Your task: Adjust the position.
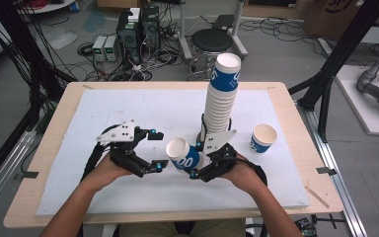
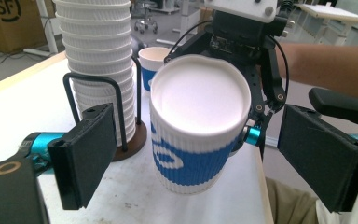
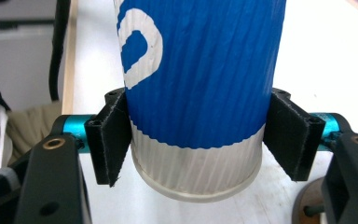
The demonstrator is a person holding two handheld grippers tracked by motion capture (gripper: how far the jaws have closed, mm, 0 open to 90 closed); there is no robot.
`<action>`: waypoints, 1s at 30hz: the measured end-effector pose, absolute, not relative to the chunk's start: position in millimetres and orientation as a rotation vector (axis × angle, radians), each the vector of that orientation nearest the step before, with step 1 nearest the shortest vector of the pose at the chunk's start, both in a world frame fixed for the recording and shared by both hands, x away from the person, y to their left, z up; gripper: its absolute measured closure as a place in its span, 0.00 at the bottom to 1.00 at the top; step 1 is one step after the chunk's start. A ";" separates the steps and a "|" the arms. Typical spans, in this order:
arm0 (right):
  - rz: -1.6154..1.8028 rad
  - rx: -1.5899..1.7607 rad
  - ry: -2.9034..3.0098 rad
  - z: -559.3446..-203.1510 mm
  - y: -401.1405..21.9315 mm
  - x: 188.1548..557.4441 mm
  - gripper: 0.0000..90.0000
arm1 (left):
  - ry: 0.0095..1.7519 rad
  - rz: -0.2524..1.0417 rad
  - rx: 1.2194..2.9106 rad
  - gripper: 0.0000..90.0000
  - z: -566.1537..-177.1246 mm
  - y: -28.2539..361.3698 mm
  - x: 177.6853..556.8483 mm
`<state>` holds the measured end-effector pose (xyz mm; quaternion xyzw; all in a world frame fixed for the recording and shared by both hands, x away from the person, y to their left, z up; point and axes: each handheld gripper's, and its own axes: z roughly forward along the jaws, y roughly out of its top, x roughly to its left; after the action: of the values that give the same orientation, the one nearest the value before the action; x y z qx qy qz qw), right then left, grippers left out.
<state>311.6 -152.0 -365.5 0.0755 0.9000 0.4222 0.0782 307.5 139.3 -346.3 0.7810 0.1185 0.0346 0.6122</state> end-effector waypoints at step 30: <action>0.708 -0.039 2.865 -342.5 -105.0 304.3 0.33 | 0.220 -0.025 2.095 0.21 -354.2 116.8 314.3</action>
<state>304.3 -105.0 -342.5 -0.0131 0.9664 0.2387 0.0948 314.3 116.8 -354.2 0.8643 0.0909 -0.0103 0.4946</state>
